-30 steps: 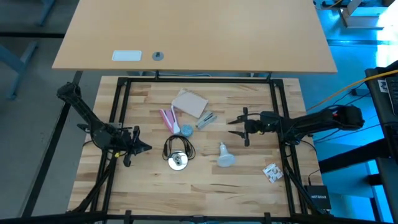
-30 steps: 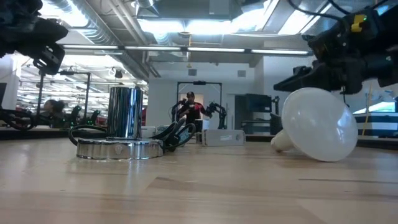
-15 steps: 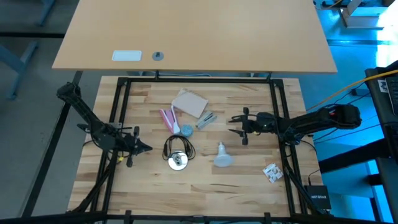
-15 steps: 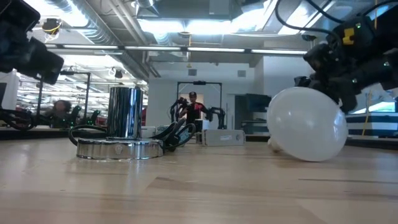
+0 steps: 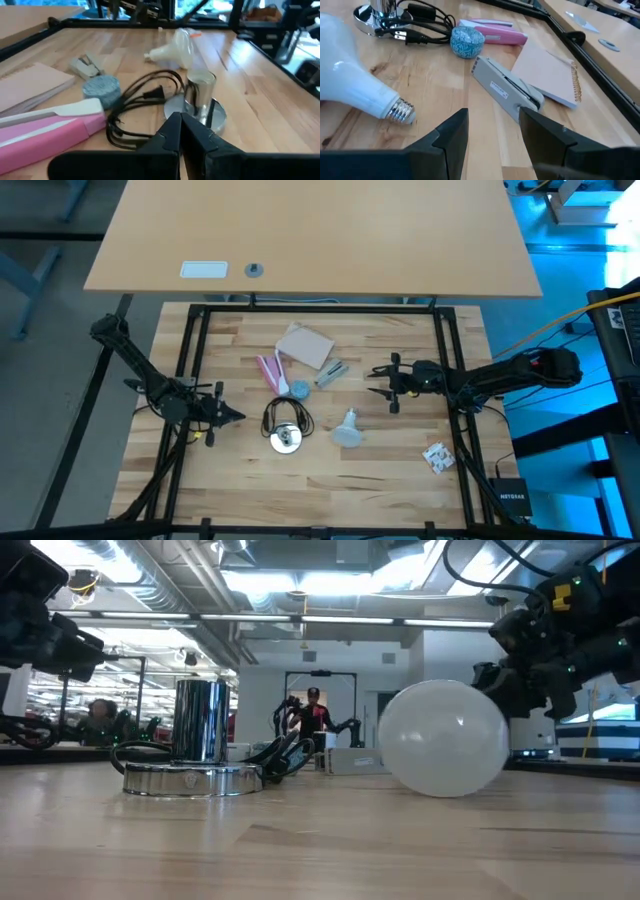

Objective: Screw lightbulb
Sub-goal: Return to Home Position

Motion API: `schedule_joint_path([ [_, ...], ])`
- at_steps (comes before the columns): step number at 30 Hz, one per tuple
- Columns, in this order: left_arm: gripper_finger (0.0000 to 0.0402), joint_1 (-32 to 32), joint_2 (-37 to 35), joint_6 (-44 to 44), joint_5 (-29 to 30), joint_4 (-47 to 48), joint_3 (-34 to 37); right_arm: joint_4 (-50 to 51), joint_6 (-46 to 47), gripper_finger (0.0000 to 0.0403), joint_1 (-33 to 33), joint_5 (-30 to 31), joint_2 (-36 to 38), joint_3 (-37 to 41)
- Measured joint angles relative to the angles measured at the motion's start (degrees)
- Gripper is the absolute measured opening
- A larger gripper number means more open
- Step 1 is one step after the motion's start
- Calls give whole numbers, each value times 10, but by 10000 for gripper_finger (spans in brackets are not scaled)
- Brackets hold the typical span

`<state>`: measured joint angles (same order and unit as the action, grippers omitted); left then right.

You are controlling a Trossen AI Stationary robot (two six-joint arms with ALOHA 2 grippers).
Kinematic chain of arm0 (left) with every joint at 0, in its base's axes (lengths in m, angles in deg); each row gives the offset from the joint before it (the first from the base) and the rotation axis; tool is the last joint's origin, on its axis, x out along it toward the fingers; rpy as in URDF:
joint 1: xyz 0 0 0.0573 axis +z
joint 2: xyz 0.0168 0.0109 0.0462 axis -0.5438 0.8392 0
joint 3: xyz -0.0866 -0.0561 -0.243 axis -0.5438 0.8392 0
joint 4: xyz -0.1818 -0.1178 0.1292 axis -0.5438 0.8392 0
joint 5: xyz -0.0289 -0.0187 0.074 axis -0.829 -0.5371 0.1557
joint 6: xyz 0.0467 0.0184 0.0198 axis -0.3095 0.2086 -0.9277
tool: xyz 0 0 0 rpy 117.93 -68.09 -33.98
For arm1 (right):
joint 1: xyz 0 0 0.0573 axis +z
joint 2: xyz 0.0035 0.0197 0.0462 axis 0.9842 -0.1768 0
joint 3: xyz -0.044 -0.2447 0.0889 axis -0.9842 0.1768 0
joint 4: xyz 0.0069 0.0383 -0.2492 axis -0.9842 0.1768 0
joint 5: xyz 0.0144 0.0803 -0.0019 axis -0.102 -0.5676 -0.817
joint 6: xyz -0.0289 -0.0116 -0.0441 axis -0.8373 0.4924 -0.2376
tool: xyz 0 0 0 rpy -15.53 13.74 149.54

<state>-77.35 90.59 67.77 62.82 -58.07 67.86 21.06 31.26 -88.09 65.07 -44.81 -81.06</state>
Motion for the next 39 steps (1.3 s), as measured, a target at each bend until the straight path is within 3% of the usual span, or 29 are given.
schedule_joint_path([
  [17,0,139,-55,0,0,0,0,43,0,182,0,0,184,0],
  [28,0,236,-125,0,0,0,0,46,0,182,0,0,240,0],
  [39,0,291,-165,0,0,0,0,38,0,182,0,0,305,13],
])
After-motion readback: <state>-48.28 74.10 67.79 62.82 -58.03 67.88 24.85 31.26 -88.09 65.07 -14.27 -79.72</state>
